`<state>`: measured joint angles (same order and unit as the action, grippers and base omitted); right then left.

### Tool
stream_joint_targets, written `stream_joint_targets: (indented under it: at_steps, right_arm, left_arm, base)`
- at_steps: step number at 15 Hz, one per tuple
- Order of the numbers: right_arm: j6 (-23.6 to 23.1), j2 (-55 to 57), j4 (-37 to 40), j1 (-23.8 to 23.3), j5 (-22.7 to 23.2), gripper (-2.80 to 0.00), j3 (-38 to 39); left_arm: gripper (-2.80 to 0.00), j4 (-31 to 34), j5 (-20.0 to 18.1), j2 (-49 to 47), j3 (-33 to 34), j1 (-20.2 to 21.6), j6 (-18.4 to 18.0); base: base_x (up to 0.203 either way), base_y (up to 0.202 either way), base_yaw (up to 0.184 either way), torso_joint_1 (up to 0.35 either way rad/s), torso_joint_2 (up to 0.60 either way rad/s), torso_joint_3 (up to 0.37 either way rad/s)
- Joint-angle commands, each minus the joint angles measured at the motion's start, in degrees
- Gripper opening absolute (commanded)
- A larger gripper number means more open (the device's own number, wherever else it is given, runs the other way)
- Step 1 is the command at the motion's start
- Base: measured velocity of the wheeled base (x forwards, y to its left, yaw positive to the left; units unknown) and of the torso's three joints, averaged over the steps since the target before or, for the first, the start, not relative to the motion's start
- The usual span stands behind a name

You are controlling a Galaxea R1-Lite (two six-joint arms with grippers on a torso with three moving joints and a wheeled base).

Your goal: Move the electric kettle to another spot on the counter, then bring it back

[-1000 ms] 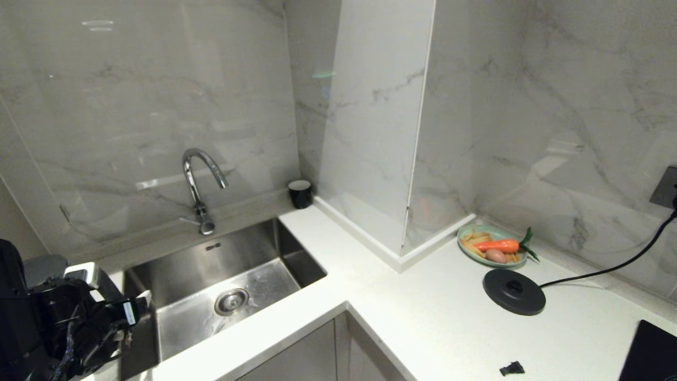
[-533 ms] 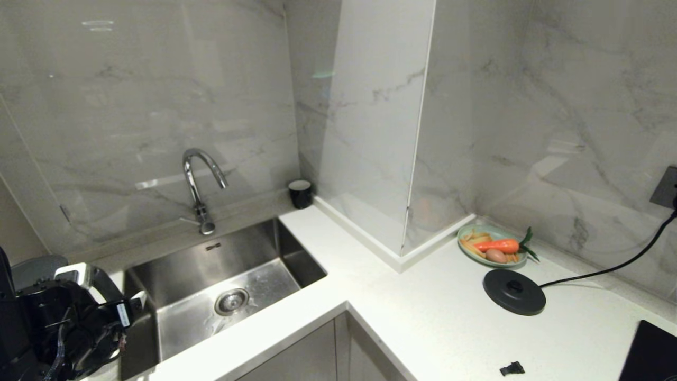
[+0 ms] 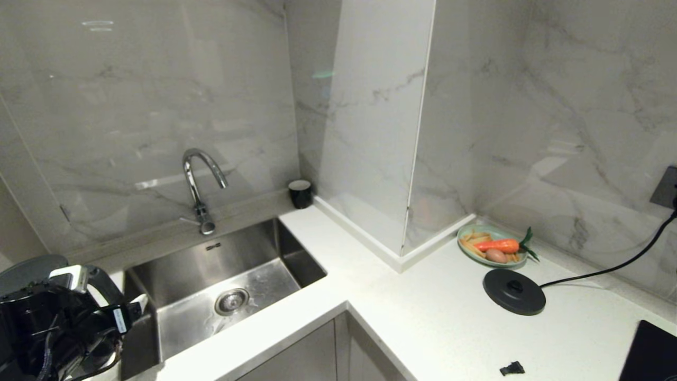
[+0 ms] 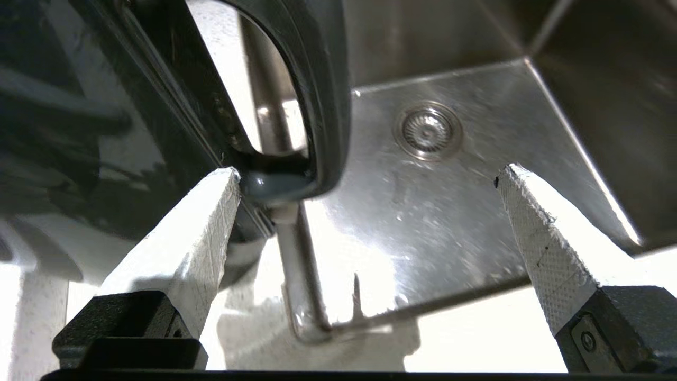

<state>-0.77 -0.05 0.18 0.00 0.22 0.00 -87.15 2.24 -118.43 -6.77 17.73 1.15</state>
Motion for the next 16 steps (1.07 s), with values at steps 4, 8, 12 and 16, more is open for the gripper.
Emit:
stream_joint_targets:
  at_steps: [4, 8, 12, 16]
  right_arm:
    - [-0.02, 0.05, -0.01, -0.09, 0.04, -2.80, 0.00]
    - [-0.02, 0.05, -0.01, -0.05, 0.04, -2.80, 0.00]
    - [-0.02, 0.05, -0.01, 0.00, 0.04, -2.80, 0.00]
    - [-0.02, 0.05, 0.02, 0.00, 0.04, -2.80, 0.00]
  left_arm:
    - [0.00, -0.51, -2.14, 6.22, 3.85, 0.12, -0.09]
    - [0.00, -0.51, -3.03, 15.50, 5.24, -3.02, -0.13]
    - [-2.80, -0.51, -2.69, 20.87, 6.17, -9.71, -0.28]
    - [-2.80, -0.51, -2.42, 22.89, 6.61, -14.69, -0.27]
  base:
    - [0.000, 0.000, 0.000, 0.000, 0.00, 0.000]
    - [0.000, 0.000, 0.000, 0.000, 0.00, 0.000]
    - [0.000, 0.000, 0.000, 0.000, 0.00, 0.000]
    - [0.000, 0.000, 0.000, 0.000, 0.00, 0.000]
